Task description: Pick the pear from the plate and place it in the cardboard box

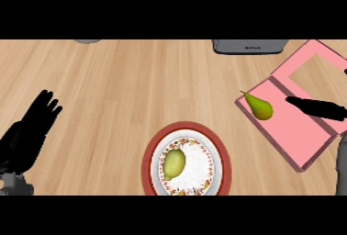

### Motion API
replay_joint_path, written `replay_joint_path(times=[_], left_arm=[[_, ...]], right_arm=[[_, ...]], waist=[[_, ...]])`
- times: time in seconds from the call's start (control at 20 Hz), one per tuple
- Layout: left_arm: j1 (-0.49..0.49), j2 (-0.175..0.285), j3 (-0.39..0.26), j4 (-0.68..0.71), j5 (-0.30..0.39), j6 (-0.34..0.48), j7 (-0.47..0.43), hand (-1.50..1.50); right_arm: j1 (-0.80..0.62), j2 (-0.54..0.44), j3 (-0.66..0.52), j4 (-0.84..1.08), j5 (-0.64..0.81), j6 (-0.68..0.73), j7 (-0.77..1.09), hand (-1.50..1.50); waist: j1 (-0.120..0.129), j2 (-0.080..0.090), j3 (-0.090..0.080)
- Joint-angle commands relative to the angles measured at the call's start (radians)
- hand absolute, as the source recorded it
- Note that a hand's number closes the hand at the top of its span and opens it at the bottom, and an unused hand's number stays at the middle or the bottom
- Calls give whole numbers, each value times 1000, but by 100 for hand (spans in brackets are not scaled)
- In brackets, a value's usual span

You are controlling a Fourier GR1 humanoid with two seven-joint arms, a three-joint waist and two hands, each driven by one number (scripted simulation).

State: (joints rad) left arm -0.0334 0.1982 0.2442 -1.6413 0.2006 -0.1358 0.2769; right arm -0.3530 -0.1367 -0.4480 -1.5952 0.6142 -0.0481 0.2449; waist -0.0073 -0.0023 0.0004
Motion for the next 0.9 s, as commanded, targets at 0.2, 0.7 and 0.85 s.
replay_joint_path(times=[0.2,0.7,0.85], left_arm=[[42,-6,-9,-72,6,-5,35,0],[59,-37,-22,-57,-32,3,-27,0],[12,-5,7,-12,-7,-10,6,0]], right_arm=[[157,-87,-189,-120,-298,117,-24,-150],[275,-264,-340,22,-516,283,-210,-150],[331,-270,-345,-59,-551,317,-186,-150]], waist=[[2,-1,0],[5,1,0],[1,1,-1]])
